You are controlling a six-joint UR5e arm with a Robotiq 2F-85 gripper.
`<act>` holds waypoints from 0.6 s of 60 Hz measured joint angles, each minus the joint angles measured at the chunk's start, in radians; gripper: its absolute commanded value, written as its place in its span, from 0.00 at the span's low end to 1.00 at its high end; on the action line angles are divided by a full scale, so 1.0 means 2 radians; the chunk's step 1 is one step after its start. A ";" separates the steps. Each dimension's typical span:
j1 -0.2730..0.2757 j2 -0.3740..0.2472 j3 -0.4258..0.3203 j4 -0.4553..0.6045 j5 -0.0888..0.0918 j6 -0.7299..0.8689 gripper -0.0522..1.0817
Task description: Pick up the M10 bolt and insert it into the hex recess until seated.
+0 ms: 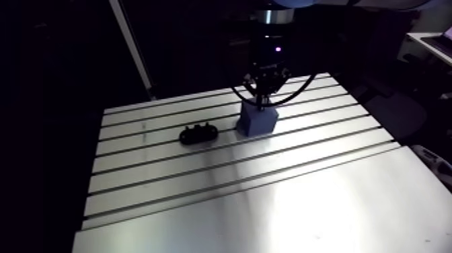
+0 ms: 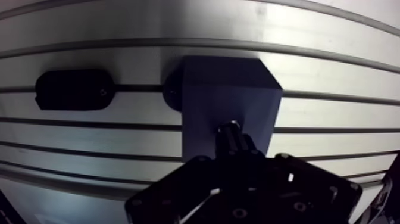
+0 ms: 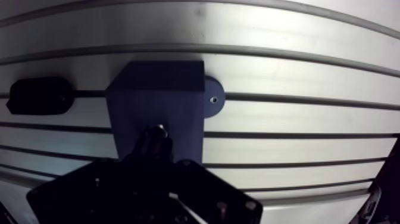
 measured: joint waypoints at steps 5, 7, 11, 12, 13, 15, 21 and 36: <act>0.000 0.000 -0.001 0.000 0.001 0.000 0.99; 0.000 -0.001 -0.002 0.000 0.001 0.000 0.99; 0.000 -0.003 -0.004 0.001 0.001 0.000 0.99; 0.001 -0.004 -0.005 0.002 0.001 0.000 0.99; 0.001 -0.005 -0.005 0.002 0.001 0.000 0.99; 0.001 -0.006 -0.006 0.003 0.001 0.000 0.99; 0.002 -0.010 -0.007 0.005 0.001 0.000 0.99; 0.002 -0.023 -0.009 0.010 0.001 0.000 0.99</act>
